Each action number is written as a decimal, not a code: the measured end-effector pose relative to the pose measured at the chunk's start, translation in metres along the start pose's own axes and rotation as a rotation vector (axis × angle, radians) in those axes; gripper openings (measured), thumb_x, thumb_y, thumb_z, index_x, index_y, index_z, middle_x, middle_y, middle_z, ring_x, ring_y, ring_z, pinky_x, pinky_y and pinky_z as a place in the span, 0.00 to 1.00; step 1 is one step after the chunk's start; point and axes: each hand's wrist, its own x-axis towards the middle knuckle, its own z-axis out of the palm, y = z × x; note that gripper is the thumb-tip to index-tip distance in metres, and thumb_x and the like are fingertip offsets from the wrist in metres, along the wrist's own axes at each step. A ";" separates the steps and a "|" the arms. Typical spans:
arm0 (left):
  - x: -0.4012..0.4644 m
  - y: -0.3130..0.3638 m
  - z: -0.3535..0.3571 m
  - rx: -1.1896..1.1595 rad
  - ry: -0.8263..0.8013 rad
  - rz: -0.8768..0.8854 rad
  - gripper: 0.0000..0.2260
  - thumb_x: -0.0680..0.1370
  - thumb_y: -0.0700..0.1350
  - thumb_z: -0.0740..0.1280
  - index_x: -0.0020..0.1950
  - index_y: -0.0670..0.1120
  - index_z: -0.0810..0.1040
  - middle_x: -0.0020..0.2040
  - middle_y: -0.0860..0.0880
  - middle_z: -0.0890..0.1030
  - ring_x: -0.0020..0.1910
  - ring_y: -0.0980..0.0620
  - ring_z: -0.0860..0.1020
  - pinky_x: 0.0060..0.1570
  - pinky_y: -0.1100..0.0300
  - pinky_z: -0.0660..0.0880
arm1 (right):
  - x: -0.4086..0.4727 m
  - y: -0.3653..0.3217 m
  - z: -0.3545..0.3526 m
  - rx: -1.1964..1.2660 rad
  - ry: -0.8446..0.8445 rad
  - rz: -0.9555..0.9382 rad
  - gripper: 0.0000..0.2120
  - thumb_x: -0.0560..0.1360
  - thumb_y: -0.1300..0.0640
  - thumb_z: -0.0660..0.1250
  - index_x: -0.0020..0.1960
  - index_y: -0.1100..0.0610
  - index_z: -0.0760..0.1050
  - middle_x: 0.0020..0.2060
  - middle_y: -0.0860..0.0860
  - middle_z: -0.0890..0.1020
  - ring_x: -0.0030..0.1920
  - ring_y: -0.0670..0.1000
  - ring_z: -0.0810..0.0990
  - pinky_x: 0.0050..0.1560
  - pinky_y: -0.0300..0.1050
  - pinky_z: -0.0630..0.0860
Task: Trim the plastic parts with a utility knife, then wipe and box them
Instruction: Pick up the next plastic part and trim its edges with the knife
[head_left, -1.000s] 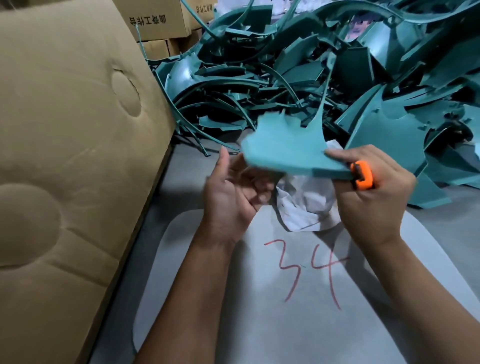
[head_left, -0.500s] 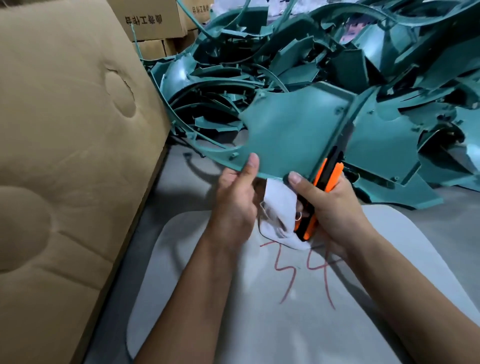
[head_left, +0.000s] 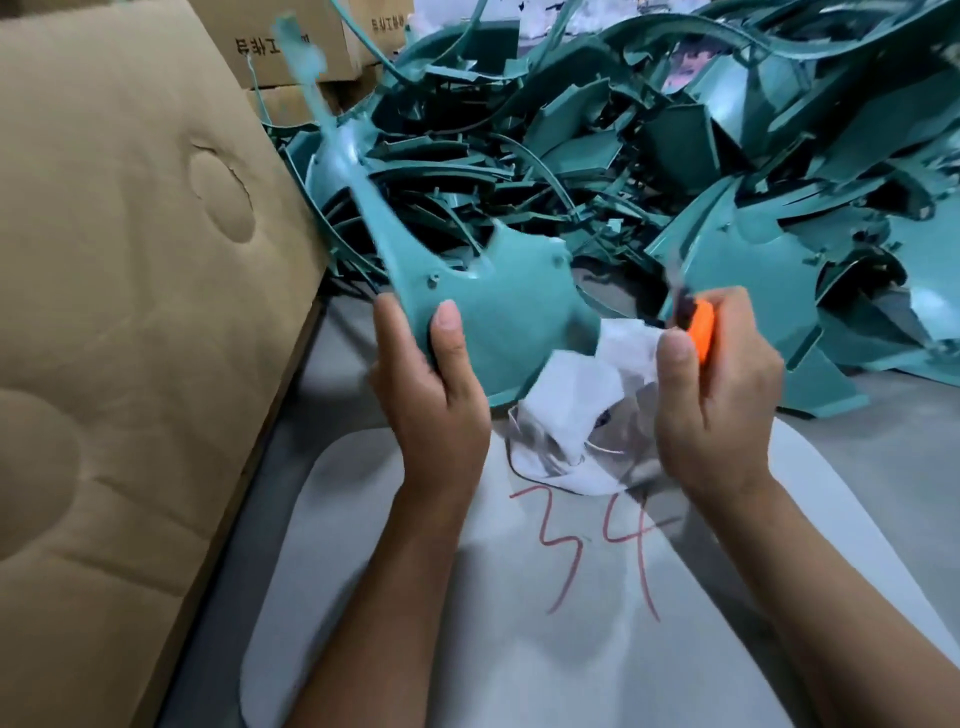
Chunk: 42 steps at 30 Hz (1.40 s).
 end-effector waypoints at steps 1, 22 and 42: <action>0.000 -0.001 0.001 0.002 0.068 -0.041 0.05 0.87 0.44 0.58 0.62 0.46 0.68 0.51 0.71 0.72 0.52 0.75 0.73 0.52 0.75 0.70 | -0.001 -0.006 0.001 -0.017 -0.030 -0.068 0.23 0.85 0.38 0.50 0.49 0.56 0.69 0.38 0.50 0.68 0.35 0.49 0.64 0.38 0.35 0.63; 0.009 -0.016 -0.005 -0.047 -0.089 -0.164 0.05 0.86 0.37 0.60 0.59 0.46 0.68 0.52 0.61 0.79 0.51 0.61 0.79 0.52 0.64 0.75 | 0.013 0.055 -0.010 -0.656 -0.206 0.406 0.24 0.83 0.37 0.58 0.45 0.57 0.72 0.36 0.58 0.77 0.38 0.61 0.71 0.40 0.52 0.66; 0.017 0.018 0.013 -0.861 0.184 -0.998 0.10 0.86 0.42 0.61 0.62 0.37 0.75 0.51 0.42 0.86 0.46 0.48 0.87 0.40 0.55 0.83 | -0.017 -0.015 0.015 -0.143 -0.494 -0.195 0.18 0.84 0.43 0.57 0.53 0.57 0.75 0.41 0.45 0.72 0.39 0.50 0.69 0.38 0.49 0.68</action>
